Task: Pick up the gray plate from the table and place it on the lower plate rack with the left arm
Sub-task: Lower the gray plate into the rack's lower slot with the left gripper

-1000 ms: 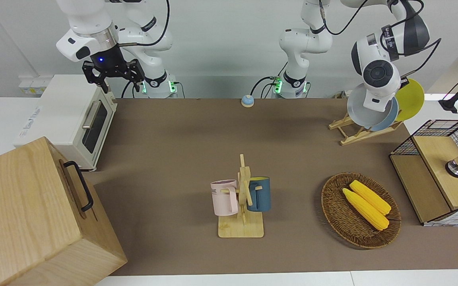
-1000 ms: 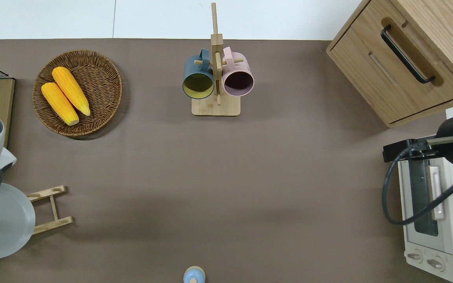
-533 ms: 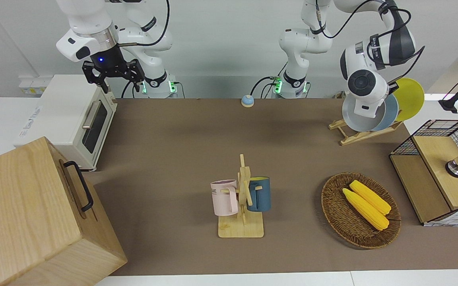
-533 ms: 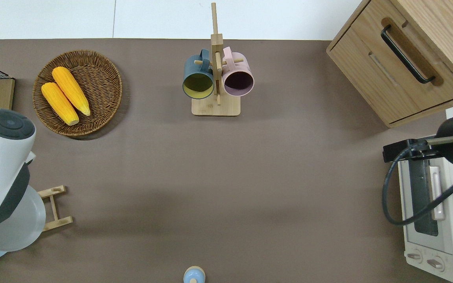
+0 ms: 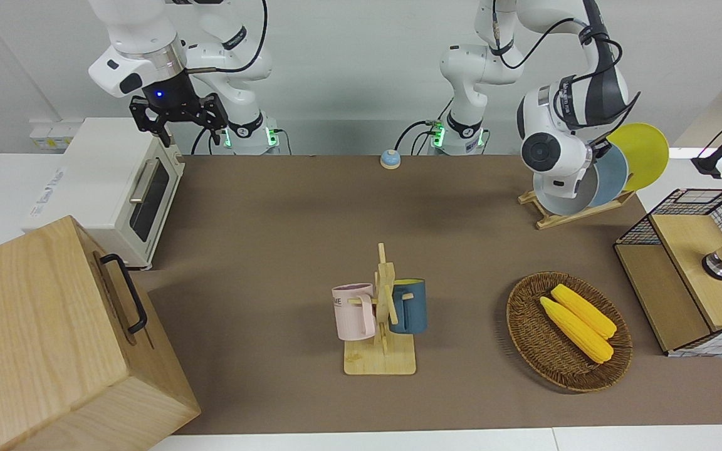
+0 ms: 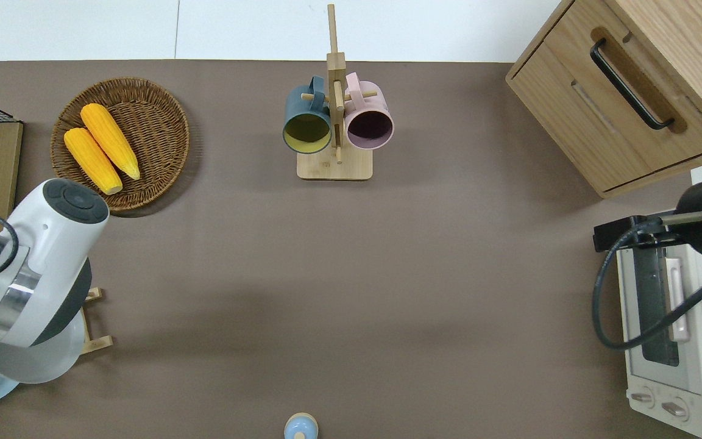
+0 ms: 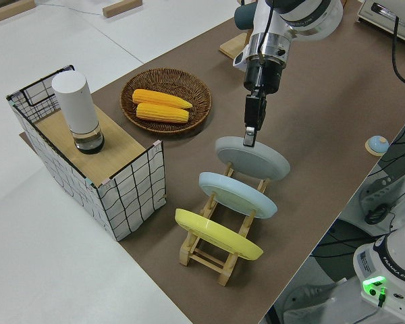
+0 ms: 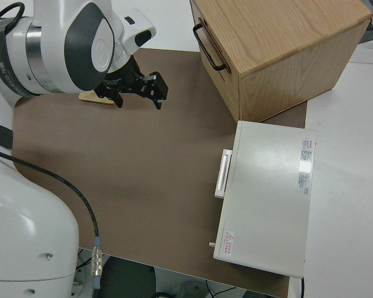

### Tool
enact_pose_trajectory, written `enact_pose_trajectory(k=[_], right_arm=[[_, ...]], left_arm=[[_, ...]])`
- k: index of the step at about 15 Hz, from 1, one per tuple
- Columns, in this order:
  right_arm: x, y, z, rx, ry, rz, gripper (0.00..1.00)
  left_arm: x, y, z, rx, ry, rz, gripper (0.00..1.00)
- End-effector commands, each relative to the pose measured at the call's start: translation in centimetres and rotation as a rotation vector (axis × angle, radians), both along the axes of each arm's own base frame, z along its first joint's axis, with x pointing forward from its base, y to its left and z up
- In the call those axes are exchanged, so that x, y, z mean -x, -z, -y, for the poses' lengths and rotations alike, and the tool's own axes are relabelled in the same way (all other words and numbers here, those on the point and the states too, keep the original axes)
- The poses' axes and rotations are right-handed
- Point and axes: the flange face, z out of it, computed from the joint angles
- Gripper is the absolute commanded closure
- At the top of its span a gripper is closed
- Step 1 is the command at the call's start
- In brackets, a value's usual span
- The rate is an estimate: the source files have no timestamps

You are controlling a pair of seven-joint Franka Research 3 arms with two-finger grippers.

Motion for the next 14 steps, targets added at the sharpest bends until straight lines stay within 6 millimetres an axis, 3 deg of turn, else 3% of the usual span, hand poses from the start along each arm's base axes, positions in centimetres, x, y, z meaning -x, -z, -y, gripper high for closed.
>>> enact_pose_trajectory(k=[1, 7, 8, 9, 10, 11, 14], right_arm=[[0.3, -0.37, 0.1, -0.02, 0.014, -0.006, 0.013], [0.3, -0.37, 0.1, -0.02, 0.014, -0.006, 0.013], [0.3, -0.37, 0.1, -0.02, 0.014, -0.006, 0.011], [0.3, -0.37, 0.1, -0.02, 0.014, -0.006, 0.011], [0.3, -0.37, 0.1, -0.02, 0.014, -0.006, 0.013], [0.3, -0.37, 0.1, -0.02, 0.014, -0.006, 0.011], [0.3, -0.37, 0.1, -0.02, 0.014, -0.006, 0.011]], left_arm=[[0.49, 1.5, 0.62, -0.061, 0.0, 0.017, 1.0], [0.76, 2.01, 1.22, -0.063, -0.009, 0.029, 1.0], [0.76, 2.04, 1.26, -0.059, -0.009, 0.028, 0.9], [0.72, 2.13, 1.29, -0.054, -0.005, 0.023, 0.7], [0.72, 2.07, 1.31, -0.049, -0.002, 0.021, 0.68], [0.72, 2.07, 1.31, -0.047, 0.001, 0.017, 0.49], [0.62, 2.09, 1.3, -0.041, 0.006, 0.02, 0.08]])
